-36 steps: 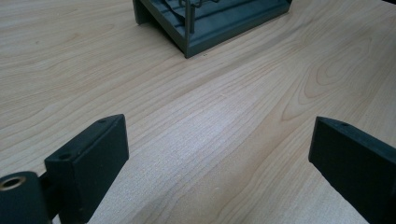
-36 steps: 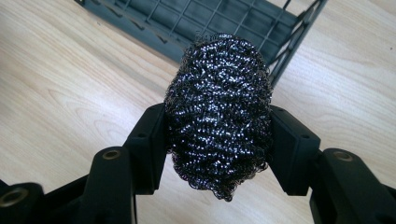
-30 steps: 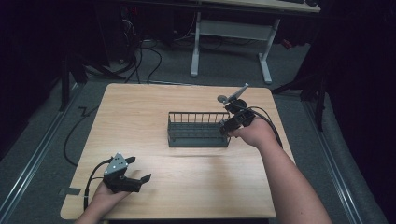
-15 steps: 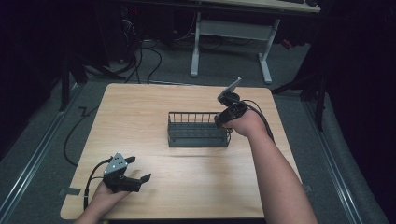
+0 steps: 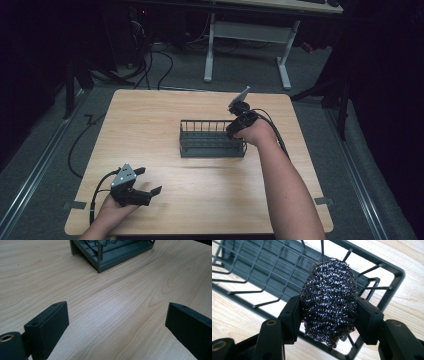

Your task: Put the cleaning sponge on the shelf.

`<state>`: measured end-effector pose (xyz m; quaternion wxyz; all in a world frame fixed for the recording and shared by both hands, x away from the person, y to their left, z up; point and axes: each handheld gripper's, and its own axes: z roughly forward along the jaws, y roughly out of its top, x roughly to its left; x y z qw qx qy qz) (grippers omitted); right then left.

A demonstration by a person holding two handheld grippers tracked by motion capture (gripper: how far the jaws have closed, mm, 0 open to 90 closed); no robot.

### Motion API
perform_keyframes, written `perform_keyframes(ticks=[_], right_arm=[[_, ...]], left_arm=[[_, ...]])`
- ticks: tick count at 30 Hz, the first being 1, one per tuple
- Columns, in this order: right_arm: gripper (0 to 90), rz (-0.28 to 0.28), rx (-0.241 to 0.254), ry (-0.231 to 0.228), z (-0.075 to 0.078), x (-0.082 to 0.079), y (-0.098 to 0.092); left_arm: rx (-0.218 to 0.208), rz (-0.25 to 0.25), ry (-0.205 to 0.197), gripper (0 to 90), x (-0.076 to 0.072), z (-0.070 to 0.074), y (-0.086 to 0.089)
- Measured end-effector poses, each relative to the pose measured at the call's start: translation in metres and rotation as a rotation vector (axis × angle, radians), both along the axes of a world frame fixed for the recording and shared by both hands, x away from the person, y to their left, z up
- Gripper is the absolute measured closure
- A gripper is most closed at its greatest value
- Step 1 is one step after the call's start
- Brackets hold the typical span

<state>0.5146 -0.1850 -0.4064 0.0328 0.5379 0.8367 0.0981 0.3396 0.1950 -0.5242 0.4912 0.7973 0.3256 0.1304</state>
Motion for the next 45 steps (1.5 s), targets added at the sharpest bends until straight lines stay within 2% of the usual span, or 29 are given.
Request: perform_keyframes(ticks=[1, 5, 9, 10, 15, 17, 24, 28, 35, 39, 43, 45], right_arm=[[44.0, -0.018, 0.000, 0.008, -0.003, 0.001, 0.000], [43.6, -0.023, -0.010, 0.026, -0.012, 0.002, 0.002], [43.2, 0.000, -0.032, 0.040, -0.020, 0.002, 0.005], [43.1, -0.013, -0.034, 0.043, -0.021, 0.002, 0.007], [42.0, -0.005, -0.020, 0.036, -0.024, 0.002, 0.008], [37.4, -0.005, -0.012, 0.031, -0.023, 0.002, 0.008], [31.2, -0.016, 0.000, -0.004, -0.007, -0.003, 0.006], [31.0, -0.032, 0.029, -0.029, 0.004, -0.008, 0.001], [31.0, -0.030, 0.034, -0.060, 0.021, -0.018, -0.005], [30.8, -0.037, 0.044, -0.077, 0.026, -0.023, -0.009], [30.5, -0.041, 0.079, -0.073, 0.026, -0.030, -0.014], [30.4, -0.038, 0.079, -0.077, 0.024, -0.034, -0.016]], left_arm=[[-0.001, 0.002, -0.001, 5.6, 0.000, 0.000, 0.000], [-0.002, 0.002, -0.003, 5.6, 0.000, 0.000, 0.000], [-0.003, 0.002, -0.004, 5.6, 0.000, 0.000, 0.000], [-0.003, 0.002, -0.003, 5.6, 0.000, 0.000, 0.000], [-0.005, 0.002, -0.004, 5.6, 0.000, 0.000, 0.000], [-0.004, 0.000, -0.004, 5.6, 0.000, 0.000, 0.000], [-0.006, 0.000, -0.004, 5.6, 0.000, 0.001, 0.000], [-0.006, 0.000, -0.004, 5.6, 0.000, 0.001, 0.000], [0.000, -0.002, -0.002, 5.6, 0.001, 0.000, 0.000], [0.002, -0.003, -0.001, 5.6, 0.001, 0.000, 0.000], [0.005, -0.005, -0.002, 5.6, 0.001, 0.000, -0.001], [0.006, -0.005, -0.002, 5.6, 0.001, 0.000, -0.001]])
